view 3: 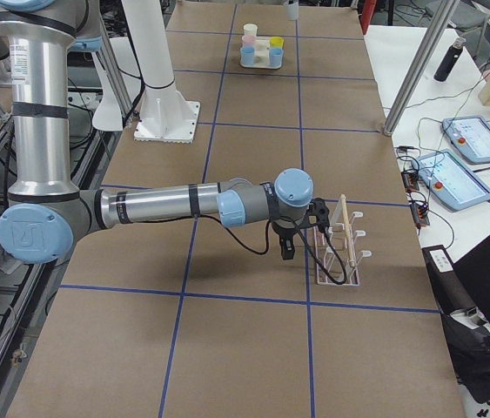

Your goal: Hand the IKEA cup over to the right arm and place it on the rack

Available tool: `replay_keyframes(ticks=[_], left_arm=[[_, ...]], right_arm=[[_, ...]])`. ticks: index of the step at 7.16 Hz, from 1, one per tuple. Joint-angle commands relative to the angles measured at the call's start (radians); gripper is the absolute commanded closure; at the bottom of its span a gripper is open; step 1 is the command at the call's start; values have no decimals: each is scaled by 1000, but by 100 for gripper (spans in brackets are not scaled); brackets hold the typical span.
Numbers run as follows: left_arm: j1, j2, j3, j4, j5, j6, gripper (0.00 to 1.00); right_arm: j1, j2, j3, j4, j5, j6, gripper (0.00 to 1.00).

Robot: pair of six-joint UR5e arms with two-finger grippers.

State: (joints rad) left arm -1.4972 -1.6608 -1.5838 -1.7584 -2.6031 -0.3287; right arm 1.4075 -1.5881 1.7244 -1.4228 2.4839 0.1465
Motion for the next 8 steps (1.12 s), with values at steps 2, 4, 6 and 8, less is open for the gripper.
replay_keyframes(ticks=[2,4,6,8], left_arm=[[124,-82,-148,-21,-77,-518,100],[205,-196,-174,-29,-75,-765,100],[297,-331,-173,-47,-16,-994,100],[365,-385,-160,-204,66,-1245,100]], right_arm=[[-140,39,-8,374,-11,427,2],[-240,98,-8,523,-54,717,1],[-316,173,3,591,-121,935,1],[-457,239,0,749,-291,1201,1]])
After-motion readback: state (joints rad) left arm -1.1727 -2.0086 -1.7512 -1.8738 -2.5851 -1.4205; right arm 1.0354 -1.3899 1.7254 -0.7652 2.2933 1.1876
